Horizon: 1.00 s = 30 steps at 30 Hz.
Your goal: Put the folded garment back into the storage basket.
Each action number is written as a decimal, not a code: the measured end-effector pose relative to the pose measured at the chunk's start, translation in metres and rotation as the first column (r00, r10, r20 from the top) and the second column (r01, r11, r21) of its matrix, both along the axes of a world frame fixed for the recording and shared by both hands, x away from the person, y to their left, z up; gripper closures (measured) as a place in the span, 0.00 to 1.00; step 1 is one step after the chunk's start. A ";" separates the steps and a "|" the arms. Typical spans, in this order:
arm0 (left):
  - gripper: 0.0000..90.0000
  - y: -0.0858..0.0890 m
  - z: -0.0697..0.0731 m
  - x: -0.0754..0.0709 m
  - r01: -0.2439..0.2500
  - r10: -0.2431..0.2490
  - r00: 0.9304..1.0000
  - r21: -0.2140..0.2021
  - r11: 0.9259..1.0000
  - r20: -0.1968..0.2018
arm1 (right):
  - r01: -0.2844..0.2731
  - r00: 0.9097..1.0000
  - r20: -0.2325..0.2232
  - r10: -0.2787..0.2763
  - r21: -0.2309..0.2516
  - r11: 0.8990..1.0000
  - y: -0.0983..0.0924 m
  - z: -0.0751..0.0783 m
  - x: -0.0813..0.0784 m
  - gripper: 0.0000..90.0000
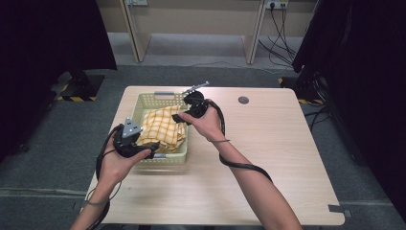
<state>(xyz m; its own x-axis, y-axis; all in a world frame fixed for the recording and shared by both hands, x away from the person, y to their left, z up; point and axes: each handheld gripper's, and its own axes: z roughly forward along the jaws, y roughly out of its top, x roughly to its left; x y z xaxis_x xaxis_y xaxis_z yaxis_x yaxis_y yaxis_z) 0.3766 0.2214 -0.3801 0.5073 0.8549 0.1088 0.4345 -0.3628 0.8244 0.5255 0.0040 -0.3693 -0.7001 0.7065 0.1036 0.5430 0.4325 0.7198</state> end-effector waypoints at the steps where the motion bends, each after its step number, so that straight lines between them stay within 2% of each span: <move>1: 0.10 -0.001 0.001 -0.002 0.006 -0.006 1.000 0.000 1.000 0.002 | 0.002 1.000 -0.005 -0.002 0.006 1.000 -0.002 -0.001 -0.001 0.07; 4: 0.10 -0.006 0.002 -0.006 0.028 -0.028 0.999 -0.012 1.000 0.018 | 0.002 1.000 -0.003 -0.001 0.024 1.000 -0.009 -0.003 -0.007 0.07; 10: 0.11 -0.012 0.003 -0.015 0.052 -0.051 0.998 -0.036 0.998 0.041 | 0.002 1.000 -0.006 -0.002 0.029 1.000 -0.017 -0.006 -0.014 0.06; 15: 0.12 -0.013 0.002 -0.021 0.057 -0.054 0.997 -0.052 0.997 0.062 | 0.002 1.000 0.009 -0.003 0.049 0.999 -0.023 -0.006 -0.023 0.06; 18: 0.12 -0.014 0.003 -0.026 0.060 -0.055 0.994 -0.052 0.997 0.091 | 0.008 1.000 0.009 -0.009 0.047 0.999 -0.026 -0.007 -0.028 0.06; 30: 0.12 -0.015 0.000 -0.041 0.063 -0.054 0.992 -0.072 0.995 0.117 | -0.001 1.000 0.019 0.000 0.056 0.998 -0.035 -0.011 -0.040 0.06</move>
<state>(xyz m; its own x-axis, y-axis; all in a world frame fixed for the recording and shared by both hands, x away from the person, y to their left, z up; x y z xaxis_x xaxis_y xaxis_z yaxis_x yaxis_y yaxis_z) 0.3352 0.2059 -0.3804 0.5444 0.8321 0.1056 0.3151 -0.3196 0.8936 0.4854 -0.0309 -0.3800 -0.7025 0.6997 0.1303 0.5292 0.3911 0.7530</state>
